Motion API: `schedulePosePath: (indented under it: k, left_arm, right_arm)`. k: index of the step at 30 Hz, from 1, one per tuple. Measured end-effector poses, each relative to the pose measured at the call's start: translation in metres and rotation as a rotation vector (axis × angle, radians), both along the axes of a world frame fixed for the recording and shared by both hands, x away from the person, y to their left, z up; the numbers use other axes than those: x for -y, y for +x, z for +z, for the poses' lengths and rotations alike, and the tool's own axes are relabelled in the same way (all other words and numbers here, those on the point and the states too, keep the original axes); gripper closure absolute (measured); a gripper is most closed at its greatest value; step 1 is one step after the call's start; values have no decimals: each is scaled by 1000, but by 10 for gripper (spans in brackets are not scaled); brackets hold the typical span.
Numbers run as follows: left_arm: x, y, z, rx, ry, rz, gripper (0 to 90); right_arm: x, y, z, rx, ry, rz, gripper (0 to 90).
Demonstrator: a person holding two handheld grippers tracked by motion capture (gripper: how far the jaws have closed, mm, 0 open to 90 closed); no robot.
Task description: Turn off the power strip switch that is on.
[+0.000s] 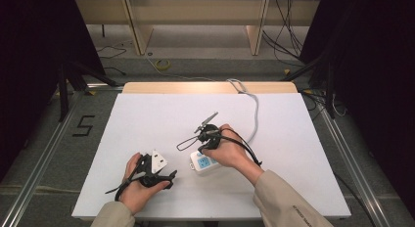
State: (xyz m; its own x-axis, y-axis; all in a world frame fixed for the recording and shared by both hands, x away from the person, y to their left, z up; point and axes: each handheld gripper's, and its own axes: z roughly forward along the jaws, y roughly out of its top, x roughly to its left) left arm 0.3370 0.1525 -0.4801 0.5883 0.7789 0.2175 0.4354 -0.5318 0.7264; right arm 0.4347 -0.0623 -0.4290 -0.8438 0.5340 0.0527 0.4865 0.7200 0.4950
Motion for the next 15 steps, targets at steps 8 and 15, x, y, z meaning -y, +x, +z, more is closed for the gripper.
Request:
schedulePosePath:
  k: [8, 15]
  left_arm:
    - [0, 0, 0, 0, 0, -1, 168]
    - [0, 0, 0, 1, -3, -1, 168]
  right_arm:
    - [-3, 3, -4, -11, -5, -8, 900]
    - [-4, 4, -6, -15, -9, -8, 900]
